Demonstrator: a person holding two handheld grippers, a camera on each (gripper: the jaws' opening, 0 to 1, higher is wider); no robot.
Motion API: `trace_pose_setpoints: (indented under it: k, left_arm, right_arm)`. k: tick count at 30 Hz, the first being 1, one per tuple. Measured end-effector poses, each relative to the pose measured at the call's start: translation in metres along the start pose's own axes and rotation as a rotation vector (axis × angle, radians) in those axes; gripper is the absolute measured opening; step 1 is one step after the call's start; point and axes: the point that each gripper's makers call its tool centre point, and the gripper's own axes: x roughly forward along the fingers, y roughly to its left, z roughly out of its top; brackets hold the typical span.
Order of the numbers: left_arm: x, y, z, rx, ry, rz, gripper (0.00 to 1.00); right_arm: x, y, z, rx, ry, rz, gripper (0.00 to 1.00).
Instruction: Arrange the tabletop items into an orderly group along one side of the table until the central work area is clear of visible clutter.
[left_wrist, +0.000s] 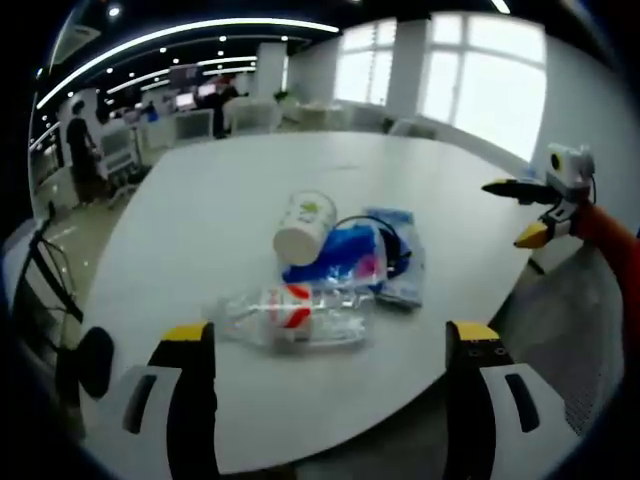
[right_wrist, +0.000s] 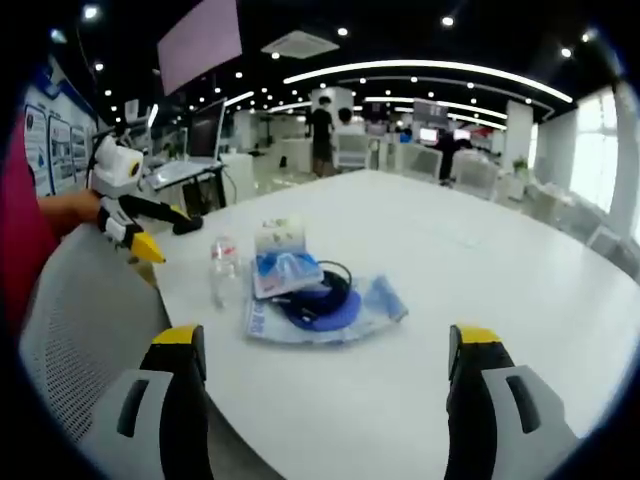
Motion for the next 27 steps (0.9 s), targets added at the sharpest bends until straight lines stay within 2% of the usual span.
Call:
trace_pose_setpoints:
  k: [27]
  left_arm:
    - [0.0013,-0.0004,-0.0054,0.013,0.028,-0.002,0.91]
  right_arm:
    - [0.0024,0.0016,-0.005,0.001,0.025,0.01,1.0]
